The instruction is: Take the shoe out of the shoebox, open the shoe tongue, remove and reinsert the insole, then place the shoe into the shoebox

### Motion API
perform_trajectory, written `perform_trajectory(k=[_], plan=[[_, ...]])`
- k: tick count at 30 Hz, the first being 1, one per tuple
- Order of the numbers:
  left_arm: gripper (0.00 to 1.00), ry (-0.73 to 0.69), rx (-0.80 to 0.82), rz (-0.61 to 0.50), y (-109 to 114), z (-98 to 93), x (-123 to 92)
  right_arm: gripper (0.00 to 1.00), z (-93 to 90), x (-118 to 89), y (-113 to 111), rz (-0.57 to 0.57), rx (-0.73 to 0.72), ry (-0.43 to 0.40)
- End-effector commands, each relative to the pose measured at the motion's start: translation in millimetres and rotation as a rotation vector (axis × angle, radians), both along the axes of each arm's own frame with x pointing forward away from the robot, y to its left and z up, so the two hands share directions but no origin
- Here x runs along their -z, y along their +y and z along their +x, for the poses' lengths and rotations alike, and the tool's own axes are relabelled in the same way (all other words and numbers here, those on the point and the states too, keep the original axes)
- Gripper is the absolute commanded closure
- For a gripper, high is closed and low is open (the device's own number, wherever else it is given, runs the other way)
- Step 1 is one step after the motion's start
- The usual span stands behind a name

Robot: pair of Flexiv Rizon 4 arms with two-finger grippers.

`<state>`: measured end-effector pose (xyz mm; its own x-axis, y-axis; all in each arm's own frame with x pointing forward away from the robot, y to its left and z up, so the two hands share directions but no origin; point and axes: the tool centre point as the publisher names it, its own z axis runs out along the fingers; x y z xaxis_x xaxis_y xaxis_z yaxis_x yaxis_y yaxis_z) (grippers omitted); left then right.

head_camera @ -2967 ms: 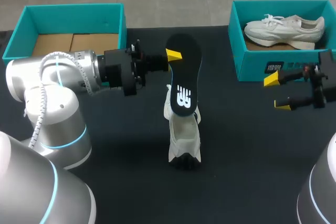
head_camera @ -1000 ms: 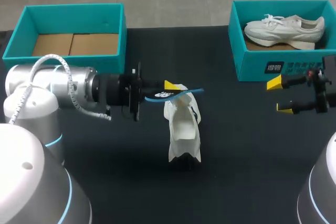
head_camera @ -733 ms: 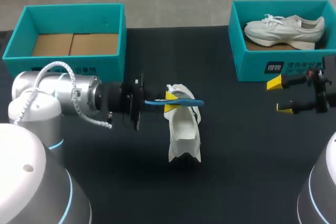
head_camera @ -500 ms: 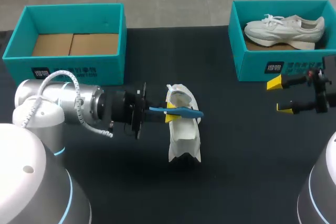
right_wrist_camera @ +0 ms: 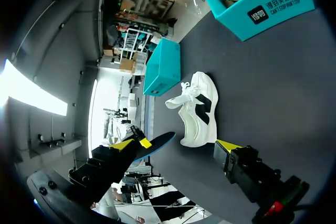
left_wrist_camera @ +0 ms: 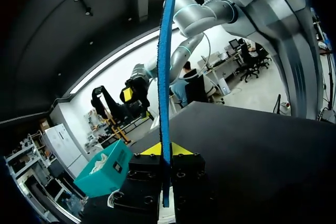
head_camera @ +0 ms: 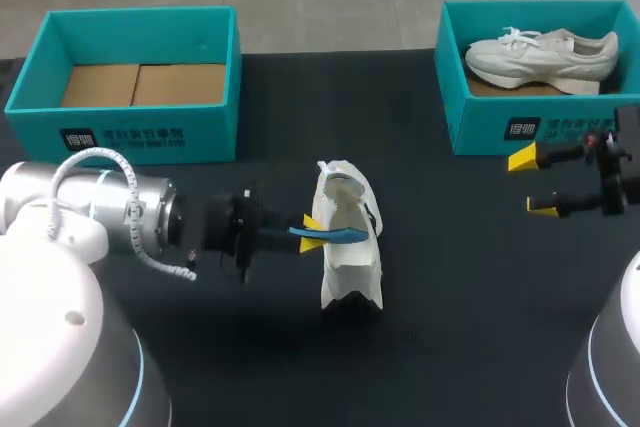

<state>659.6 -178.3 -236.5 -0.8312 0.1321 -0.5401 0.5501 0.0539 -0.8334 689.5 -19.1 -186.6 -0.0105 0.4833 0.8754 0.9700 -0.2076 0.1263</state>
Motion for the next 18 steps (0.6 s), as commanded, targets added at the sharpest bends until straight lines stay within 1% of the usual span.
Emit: perform_trajectory(k=[1, 7, 18], plan=[[1.00, -0.019, 0.019, -0.028, 12, 3.4, 8, 0.00, -1.1, 0, 1, -0.002, 0.003, 0.000], [1.00, -0.079, 0.037, -0.052, 17, 16.5, 24, 0.00, -1.1, 0, 1, -0.002, 0.003, 0.000], [1.00, -0.093, 0.058, -0.098, 12, 30.5, 37, 0.00, -1.1, 0, 1, -0.002, 0.003, 0.000]])
